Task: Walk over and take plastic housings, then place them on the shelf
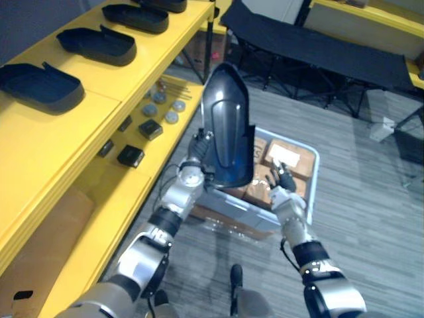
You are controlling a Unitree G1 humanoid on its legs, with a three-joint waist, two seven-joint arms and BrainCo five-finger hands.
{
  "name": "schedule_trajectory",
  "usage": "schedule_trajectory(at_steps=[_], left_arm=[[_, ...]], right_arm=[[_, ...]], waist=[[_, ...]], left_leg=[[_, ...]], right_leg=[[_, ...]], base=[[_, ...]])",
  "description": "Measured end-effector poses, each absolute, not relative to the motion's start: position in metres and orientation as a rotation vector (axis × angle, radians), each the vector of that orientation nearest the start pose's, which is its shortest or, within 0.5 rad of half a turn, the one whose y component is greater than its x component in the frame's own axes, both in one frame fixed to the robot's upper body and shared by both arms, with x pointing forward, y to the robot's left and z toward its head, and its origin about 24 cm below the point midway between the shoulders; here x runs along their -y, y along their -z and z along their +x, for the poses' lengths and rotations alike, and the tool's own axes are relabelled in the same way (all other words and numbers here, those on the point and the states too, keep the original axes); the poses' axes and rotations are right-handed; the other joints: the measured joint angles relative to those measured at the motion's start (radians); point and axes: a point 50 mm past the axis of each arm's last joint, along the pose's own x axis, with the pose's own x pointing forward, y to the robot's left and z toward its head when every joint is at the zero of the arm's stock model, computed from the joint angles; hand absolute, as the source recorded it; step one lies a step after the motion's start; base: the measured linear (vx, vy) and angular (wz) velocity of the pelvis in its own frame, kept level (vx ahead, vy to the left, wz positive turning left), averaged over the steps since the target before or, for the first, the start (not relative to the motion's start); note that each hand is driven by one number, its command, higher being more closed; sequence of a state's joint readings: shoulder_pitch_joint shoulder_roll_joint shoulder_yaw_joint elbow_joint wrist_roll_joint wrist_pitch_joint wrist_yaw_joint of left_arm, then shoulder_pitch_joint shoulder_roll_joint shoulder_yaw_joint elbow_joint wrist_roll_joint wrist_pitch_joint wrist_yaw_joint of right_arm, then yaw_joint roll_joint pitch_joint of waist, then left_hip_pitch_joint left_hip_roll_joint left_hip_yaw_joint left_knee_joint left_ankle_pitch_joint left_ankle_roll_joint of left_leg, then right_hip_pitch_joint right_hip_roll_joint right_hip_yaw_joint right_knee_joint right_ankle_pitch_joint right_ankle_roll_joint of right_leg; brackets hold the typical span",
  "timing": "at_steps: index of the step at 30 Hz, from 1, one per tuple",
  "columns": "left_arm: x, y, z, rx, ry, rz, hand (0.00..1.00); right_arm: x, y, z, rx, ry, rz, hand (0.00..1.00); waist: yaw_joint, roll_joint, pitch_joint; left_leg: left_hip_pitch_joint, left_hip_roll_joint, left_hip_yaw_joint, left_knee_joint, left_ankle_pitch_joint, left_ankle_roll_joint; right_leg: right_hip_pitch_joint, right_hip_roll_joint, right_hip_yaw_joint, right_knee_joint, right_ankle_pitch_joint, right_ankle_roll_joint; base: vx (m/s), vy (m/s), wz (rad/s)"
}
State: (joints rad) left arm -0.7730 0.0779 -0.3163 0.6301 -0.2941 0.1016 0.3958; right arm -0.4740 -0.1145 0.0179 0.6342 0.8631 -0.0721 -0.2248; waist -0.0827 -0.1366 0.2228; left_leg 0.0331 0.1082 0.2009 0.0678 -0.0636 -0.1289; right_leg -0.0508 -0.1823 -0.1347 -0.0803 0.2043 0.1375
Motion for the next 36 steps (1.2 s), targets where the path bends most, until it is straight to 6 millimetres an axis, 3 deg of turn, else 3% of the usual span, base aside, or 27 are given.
schedule_trajectory(at_steps=[2,6,9,12,14,19,23,28,35,36], left_arm=[[-0.072,-0.109,0.371,-0.021,-0.013,0.063,1.00],[-0.080,-0.103,0.357,0.070,-0.080,0.132,1.00],[-0.090,-0.117,0.347,0.208,-0.136,0.190,1.00],[-0.095,-0.144,0.329,0.418,-0.140,0.242,1.00],[-0.100,-0.158,0.307,0.560,-0.149,0.234,1.00],[-0.104,-0.172,0.272,0.730,-0.160,0.211,1.00],[-0.109,-0.169,0.268,0.753,-0.210,0.298,1.00],[-0.149,-0.149,0.256,0.680,-0.379,0.252,1.00],[-0.178,-0.148,0.243,0.692,-0.474,0.212,1.00],[-0.221,-0.150,0.217,0.704,-0.710,0.203,1.00]], right_arm=[[0.162,-0.033,0.335,-0.183,0.248,0.663,0.00],[0.180,-0.067,0.327,0.027,0.281,0.553,0.00],[0.194,-0.082,0.312,0.168,0.304,0.503,0.00],[0.205,-0.087,0.290,0.265,0.328,0.452,0.00],[0.216,-0.084,0.270,0.307,0.358,0.374,0.00],[0.231,-0.087,0.245,0.364,0.382,0.274,0.00],[0.230,-0.090,0.237,0.384,0.339,0.259,0.00],[0.232,-0.083,0.225,0.362,0.354,0.254,0.00],[0.228,-0.081,0.224,0.363,0.261,0.280,0.00],[0.223,-0.073,0.228,0.342,0.158,0.302,0.00]], waist=[[-0.001,0.001,-0.001],[-0.007,0.035,-0.030],[-0.007,0.051,-0.040],[-0.008,0.052,-0.045],[-0.010,0.060,-0.072],[-0.011,0.086,-0.108],[-0.012,0.102,-0.120],[-0.013,0.116,-0.133],[-0.006,0.104,-0.143],[0.045,0.107,-0.150]], left_leg=[[-0.001,0.001,0.001,0.012,-0.006,0.000],[-0.001,0.001,0.003,0.013,-0.014,0.001],[-0.001,0.003,0.004,0.014,-0.017,0.002],[-0.001,0.004,0.006,0.015,-0.020,0.001],[0.000,0.003,0.011,0.018,-0.027,0.001],[0.000,0.003,0.025,0.047,-0.052,0.003],[0.000,0.003,0.026,0.046,-0.052,0.003],[0.000,0.013,0.024,0.045,-0.054,0.000],[0.000,0.011,-0.001,0.044,-0.055,-0.001],[-0.017,0.000,-0.072,0.038,-0.041,0.004]], right_leg=[[0.002,0.000,0.002,0.000,0.000,0.000],[0.002,0.000,0.004,0.000,-0.002,0.004],[0.002,0.000,0.005,0.000,-0.003,0.005],[0.002,0.001,0.006,0.000,-0.004,0.006],[0.001,0.001,0.005,0.000,-0.008,0.011],[0.003,-0.001,0.010,0.000,-0.014,0.015],[0.003,0.001,0.007,0.000,-0.025,0.016],[0.003,0.010,0.002,0.000,-0.027,0.007],[0.020,0.006,-0.028,0.000,-0.028,0.005],[0.052,-0.005,-0.109,-0.006,-0.038,-0.001]], base=[[-0.02,-0.002,-0.04],[0.01,-0.001,0.00],[0.00,0.000,0.00],[0.00,0.000,0.00],[0.04,0.011,-0.05],[0.02,0.006,-0.09],[0.00,-0.008,0.00],[0.01,-0.002,0.00],[0.01,0.002,0.18],[-0.03,-0.014,0.91]])
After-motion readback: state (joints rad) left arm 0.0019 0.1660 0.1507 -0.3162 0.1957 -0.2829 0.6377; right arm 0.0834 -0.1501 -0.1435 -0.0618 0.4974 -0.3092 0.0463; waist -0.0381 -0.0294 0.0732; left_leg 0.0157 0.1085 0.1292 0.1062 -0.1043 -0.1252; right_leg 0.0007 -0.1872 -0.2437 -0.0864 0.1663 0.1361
